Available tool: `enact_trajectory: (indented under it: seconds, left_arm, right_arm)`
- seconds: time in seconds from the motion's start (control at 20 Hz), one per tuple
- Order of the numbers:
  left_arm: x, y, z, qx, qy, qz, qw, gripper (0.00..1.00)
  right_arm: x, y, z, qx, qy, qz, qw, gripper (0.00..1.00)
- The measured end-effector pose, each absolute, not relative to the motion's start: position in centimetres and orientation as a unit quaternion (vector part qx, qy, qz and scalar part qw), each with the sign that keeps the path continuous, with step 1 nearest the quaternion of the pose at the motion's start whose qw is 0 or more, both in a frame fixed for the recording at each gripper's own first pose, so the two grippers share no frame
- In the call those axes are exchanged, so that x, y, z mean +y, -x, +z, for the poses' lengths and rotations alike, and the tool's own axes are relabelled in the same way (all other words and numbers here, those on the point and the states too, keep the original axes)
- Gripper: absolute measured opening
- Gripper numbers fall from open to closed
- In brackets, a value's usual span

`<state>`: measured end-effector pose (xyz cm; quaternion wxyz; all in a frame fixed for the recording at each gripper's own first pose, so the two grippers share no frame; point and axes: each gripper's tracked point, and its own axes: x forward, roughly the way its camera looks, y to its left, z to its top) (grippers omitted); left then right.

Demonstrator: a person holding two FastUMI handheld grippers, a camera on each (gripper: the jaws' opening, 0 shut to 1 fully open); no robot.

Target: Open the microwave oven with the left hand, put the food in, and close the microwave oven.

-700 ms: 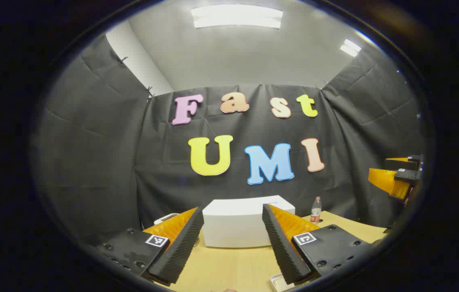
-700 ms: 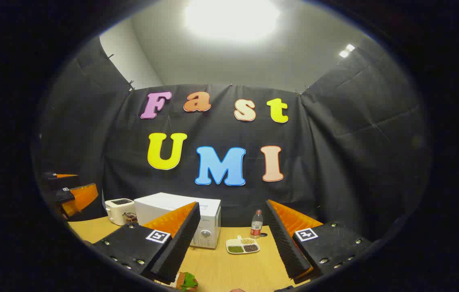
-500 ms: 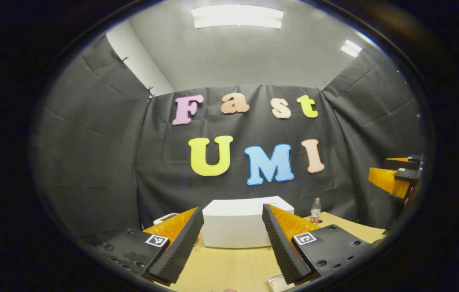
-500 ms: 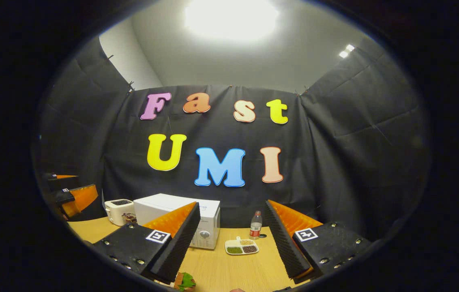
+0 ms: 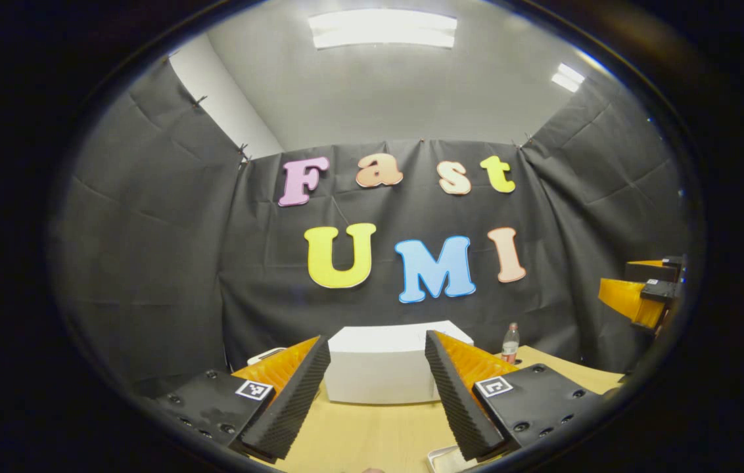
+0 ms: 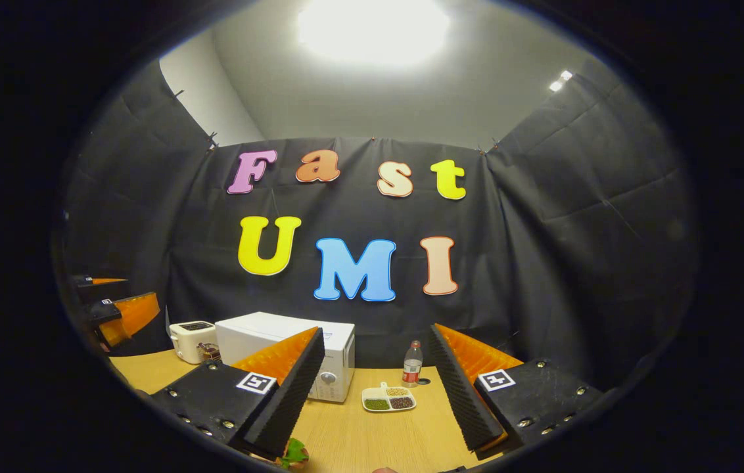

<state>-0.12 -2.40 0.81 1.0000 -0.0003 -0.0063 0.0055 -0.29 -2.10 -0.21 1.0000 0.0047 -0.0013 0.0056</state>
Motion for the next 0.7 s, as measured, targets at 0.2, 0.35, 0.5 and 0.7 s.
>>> enact_trajectory:
  seconds: [0.2,0.35,0.5,0.7]
  left_arm:
    - [-3.5,-0.3,1.1,-0.012,-0.007,0.012,1.0,0.97]
    - [-4.6,-1.2,0.9,-0.015,-0.005,0.012,1.0,0.97]
    - [-5.6,-3.0,0.2,-0.013,-0.004,0.005,1.0,0.98]
    - [-7.0,-7.0,-0.7,-0.016,-0.011,-0.01,1.0,0.98]
  right_arm:
    - [-3.1,0.3,-0.4,-0.002,-0.012,0.014,1.0,0.96]
    - [-3.9,0.5,-0.5,-0.007,-0.018,0.022,1.0,0.96]
    - [-4.4,0.7,-0.7,-0.007,-0.016,0.02,1.0,0.96]
    - [-4.4,0.3,-0.5,-0.008,-0.018,0.014,1.0,0.96]
